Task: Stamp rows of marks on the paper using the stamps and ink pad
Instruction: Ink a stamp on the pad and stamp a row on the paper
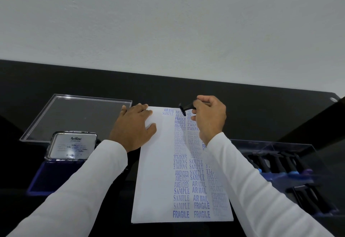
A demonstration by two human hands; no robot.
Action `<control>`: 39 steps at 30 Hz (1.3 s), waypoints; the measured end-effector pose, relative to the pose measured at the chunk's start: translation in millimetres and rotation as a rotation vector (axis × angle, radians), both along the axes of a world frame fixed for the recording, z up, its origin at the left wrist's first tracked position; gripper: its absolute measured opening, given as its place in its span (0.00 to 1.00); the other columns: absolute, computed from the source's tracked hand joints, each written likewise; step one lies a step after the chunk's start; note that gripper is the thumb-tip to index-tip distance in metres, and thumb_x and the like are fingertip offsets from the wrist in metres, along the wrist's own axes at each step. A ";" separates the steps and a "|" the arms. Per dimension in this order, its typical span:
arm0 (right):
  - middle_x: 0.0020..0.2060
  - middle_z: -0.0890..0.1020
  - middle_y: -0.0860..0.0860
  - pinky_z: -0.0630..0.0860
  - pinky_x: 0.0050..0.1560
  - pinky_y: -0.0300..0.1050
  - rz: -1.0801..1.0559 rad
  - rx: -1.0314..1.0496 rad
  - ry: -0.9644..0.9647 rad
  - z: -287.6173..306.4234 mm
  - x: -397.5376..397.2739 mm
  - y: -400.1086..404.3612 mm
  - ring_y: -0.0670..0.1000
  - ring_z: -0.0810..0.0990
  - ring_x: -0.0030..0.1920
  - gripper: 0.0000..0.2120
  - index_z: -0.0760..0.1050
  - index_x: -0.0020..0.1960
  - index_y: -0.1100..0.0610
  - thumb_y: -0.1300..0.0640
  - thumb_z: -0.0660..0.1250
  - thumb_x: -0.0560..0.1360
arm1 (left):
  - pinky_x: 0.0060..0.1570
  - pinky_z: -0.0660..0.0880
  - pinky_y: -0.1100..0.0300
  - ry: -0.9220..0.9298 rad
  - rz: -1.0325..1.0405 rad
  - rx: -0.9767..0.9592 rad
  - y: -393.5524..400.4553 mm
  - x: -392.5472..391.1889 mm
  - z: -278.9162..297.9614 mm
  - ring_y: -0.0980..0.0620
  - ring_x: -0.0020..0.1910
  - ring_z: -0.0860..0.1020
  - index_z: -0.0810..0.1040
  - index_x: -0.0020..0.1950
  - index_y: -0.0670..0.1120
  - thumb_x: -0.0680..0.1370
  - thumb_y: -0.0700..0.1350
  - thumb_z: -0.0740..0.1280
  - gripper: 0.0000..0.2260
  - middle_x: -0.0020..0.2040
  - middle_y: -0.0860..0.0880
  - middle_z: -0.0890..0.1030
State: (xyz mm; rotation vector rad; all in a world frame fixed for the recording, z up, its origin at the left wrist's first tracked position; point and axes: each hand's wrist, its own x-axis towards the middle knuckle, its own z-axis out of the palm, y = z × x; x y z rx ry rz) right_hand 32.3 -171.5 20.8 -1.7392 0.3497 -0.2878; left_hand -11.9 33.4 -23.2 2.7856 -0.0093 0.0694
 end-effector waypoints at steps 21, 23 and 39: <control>0.48 0.83 0.45 0.84 0.50 0.50 0.345 -0.189 -0.085 22.6 -103.1 86.3 0.48 0.83 0.47 0.08 0.80 0.56 0.48 0.53 0.70 0.77 | 0.78 0.55 0.44 -0.221 0.185 -0.019 76.9 -149.8 44.6 0.50 0.74 0.67 0.72 0.73 0.51 0.79 0.57 0.65 0.24 0.74 0.49 0.73; 0.47 0.83 0.45 0.84 0.49 0.50 0.398 -0.189 -0.108 23.2 -118.9 102.3 0.47 0.82 0.46 0.08 0.81 0.56 0.49 0.54 0.70 0.77 | 0.76 0.59 0.43 -0.233 0.231 -0.021 90.4 -171.0 45.5 0.49 0.72 0.70 0.74 0.72 0.50 0.79 0.57 0.67 0.23 0.72 0.49 0.74; 0.53 0.82 0.46 0.80 0.55 0.42 0.734 -0.416 -0.263 16.6 -198.0 187.9 0.45 0.81 0.50 0.13 0.83 0.58 0.52 0.58 0.73 0.74 | 0.79 0.50 0.47 -0.137 0.324 0.016 160.1 -254.4 3.9 0.52 0.80 0.55 0.67 0.78 0.51 0.74 0.67 0.57 0.35 0.79 0.51 0.63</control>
